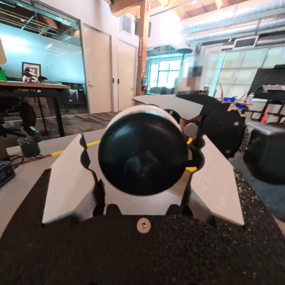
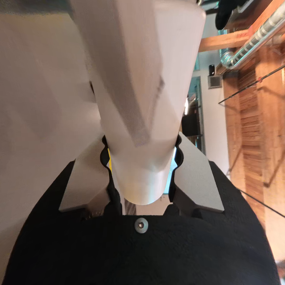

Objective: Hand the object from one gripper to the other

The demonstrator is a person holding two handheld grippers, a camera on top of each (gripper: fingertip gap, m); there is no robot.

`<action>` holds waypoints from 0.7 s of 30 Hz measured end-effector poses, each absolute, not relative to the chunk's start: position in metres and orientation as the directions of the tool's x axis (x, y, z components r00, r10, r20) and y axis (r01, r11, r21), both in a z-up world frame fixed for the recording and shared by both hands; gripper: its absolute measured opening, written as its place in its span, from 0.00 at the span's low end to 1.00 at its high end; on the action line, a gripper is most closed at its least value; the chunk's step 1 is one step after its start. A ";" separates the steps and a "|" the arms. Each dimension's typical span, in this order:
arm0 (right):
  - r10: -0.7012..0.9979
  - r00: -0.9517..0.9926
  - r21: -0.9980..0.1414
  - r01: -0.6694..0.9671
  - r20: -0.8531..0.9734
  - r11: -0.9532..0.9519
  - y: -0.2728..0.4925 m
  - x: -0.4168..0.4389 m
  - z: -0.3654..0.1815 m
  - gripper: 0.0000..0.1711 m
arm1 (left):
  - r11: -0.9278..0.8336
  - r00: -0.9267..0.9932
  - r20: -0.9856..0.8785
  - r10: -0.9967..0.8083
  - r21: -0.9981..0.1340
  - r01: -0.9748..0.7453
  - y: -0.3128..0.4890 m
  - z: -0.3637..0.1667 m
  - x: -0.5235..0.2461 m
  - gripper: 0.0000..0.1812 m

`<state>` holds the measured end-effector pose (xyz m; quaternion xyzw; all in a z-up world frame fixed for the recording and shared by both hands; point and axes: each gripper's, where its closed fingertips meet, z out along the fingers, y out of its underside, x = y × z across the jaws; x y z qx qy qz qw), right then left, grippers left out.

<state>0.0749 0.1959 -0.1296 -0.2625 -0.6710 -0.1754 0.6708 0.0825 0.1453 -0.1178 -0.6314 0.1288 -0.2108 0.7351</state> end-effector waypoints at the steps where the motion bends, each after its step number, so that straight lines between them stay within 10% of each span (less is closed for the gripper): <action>1: 0.085 0.034 -0.089 0.581 0.996 0.809 0.193 0.073 -0.130 0.50 | 0.133 0.868 0.087 -0.488 -0.976 0.172 0.143 -0.115 0.084 0.73; 14: -0.233 0.021 0.184 0.551 0.972 0.814 0.184 0.076 -0.112 0.50 | 0.103 0.721 0.287 -0.631 -0.890 0.444 0.137 -0.121 0.074 0.51; 21: -0.167 0.069 0.114 0.479 0.984 0.870 0.171 0.081 -0.102 0.59 | 0.012 0.505 0.463 -0.728 -0.728 0.686 0.133 -0.117 0.057 0.51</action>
